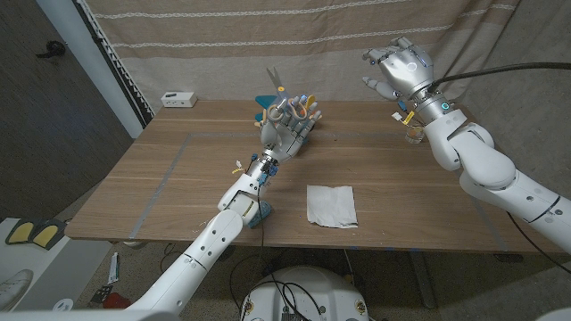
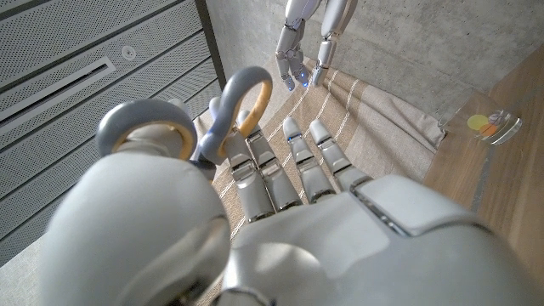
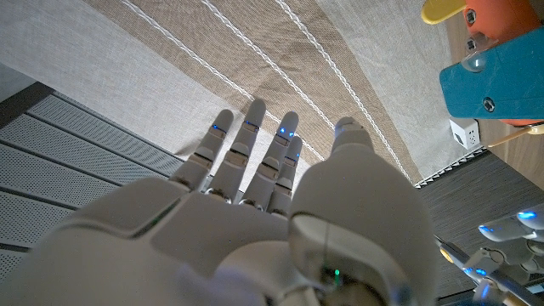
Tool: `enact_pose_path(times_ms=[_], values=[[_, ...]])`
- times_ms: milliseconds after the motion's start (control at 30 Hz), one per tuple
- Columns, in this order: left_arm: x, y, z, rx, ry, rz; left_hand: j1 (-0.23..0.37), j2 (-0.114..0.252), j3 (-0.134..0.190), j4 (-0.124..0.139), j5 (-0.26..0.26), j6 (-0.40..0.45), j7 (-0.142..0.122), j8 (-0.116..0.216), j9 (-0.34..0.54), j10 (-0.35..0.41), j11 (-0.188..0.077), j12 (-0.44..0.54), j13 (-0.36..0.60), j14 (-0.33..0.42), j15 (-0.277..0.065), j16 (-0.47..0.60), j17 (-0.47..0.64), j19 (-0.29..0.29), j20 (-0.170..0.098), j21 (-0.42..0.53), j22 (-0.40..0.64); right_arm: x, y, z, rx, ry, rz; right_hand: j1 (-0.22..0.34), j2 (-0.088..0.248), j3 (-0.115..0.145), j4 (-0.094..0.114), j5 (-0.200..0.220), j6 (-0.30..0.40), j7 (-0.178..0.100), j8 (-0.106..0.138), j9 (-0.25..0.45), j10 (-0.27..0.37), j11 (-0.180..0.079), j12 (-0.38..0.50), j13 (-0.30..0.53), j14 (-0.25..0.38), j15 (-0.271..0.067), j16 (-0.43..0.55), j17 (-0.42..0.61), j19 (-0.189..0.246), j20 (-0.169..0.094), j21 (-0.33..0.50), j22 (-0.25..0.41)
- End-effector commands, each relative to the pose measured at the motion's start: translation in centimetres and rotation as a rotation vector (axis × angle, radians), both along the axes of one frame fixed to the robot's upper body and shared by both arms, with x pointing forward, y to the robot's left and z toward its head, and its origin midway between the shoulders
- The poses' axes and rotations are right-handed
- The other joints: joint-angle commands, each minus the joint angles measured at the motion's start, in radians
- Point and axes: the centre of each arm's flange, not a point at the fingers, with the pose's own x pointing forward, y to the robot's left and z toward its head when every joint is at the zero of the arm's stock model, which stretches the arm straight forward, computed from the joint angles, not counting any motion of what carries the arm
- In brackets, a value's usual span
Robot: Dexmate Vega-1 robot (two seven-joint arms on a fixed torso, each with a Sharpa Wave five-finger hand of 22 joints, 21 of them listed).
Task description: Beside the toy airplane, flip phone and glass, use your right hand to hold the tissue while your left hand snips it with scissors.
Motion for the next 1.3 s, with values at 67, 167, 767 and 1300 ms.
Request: enact_pose_path(times_ms=[67,167,767,1300], values=[[-0.2,-0.1,-0.6,-0.014,0.043,0.01,0.025,0.007,0.07,-0.067,-0.006,0.004,-0.023,0.027,0.022,0.035,-0.005,0.026,0.027,0.018,-0.178,0.005,0.008,0.005,-0.047,-0.005,0.004,-0.2,0.0,-0.1,-0.002,0.0,-0.001,-0.007,0.002,-0.003,-0.005,0.007,0.006,0.003,-0.004,0.003,-0.001,-0.001,0.007,0.001,-0.004,-0.166,0.005,0.001,0.012,-0.001,-0.002,0.006],[-0.2,-0.1,-0.7,-0.019,0.055,0.009,0.052,-0.002,0.059,-0.064,-0.018,0.0,-0.023,0.067,0.064,0.076,-0.002,0.108,0.123,0.051,-0.178,0.003,0.033,0.008,-0.047,-0.015,0.009,-0.4,0.0,-0.1,-0.002,-0.003,-0.003,-0.008,0.002,-0.003,-0.005,0.007,0.006,0.002,-0.004,0.003,-0.001,-0.001,0.007,0.001,-0.004,-0.166,0.005,0.001,0.013,-0.001,-0.002,0.006],[-0.9,0.6,-1.5,-0.03,0.146,0.122,0.107,-0.011,-0.088,-0.057,-0.002,-0.075,-0.019,0.165,0.225,-0.06,0.001,0.414,0.579,0.136,-0.179,0.005,0.193,0.017,-0.048,-0.037,0.021,-0.8,0.3,-0.2,-0.001,-0.008,0.007,-0.01,0.002,-0.004,-0.005,0.007,0.006,0.003,-0.008,0.003,-0.001,0.002,0.007,0.001,-0.006,-0.165,0.005,0.0,0.015,-0.001,-0.007,0.006],[-1.5,1.7,-1.2,-0.001,0.117,0.302,0.104,0.01,-0.119,-0.036,0.034,-0.024,-0.017,0.192,0.229,-0.094,0.0,0.455,0.652,0.173,-0.181,0.014,0.265,0.032,-0.051,-0.043,0.022,-1.2,0.4,-0.5,0.005,-0.01,0.006,-0.018,0.0,-0.009,-0.002,0.007,0.0,0.002,-0.015,0.002,-0.003,0.0,0.007,0.001,-0.005,-0.165,0.008,0.001,0.016,-0.001,-0.011,0.006]])
